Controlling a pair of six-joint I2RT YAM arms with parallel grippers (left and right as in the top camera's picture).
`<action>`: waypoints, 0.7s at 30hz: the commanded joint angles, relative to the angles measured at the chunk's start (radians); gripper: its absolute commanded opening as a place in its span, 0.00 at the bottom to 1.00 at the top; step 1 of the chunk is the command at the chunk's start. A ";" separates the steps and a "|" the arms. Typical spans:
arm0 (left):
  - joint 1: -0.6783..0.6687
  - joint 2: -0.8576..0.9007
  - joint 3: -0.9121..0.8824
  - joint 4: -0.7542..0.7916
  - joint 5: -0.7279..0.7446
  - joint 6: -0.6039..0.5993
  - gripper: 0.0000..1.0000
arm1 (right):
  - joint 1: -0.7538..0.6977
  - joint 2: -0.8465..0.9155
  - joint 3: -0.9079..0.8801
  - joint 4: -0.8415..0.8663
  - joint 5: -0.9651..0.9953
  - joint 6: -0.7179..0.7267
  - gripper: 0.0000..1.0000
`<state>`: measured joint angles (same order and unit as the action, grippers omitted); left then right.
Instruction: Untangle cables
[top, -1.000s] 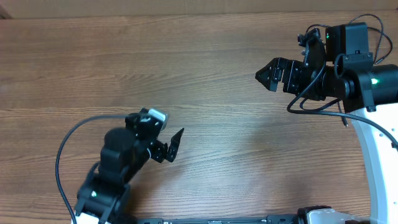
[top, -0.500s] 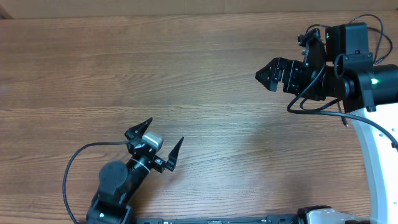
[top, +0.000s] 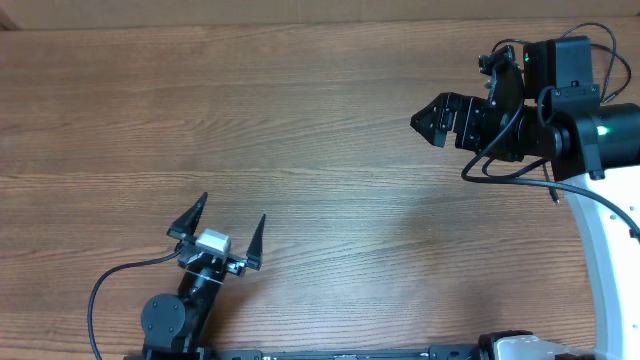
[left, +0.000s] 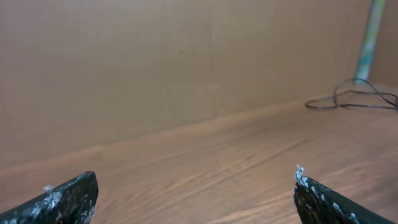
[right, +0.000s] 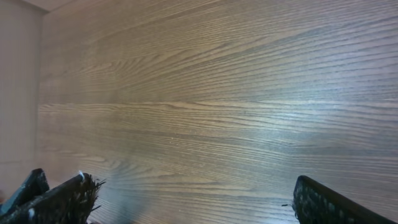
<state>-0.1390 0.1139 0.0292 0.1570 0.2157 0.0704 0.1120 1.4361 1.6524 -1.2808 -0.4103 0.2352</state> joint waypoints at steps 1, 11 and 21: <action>0.047 -0.075 -0.025 -0.012 -0.009 0.013 1.00 | 0.002 0.003 -0.007 0.003 0.010 -0.004 1.00; 0.068 -0.111 -0.025 -0.023 -0.017 0.122 1.00 | 0.002 0.003 -0.007 0.003 0.010 -0.004 1.00; 0.068 -0.111 -0.024 -0.224 -0.051 0.032 1.00 | 0.002 0.003 -0.007 0.003 0.010 -0.004 1.00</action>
<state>-0.0776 0.0147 0.0086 -0.0597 0.1951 0.1524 0.1120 1.4361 1.6524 -1.2800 -0.4103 0.2352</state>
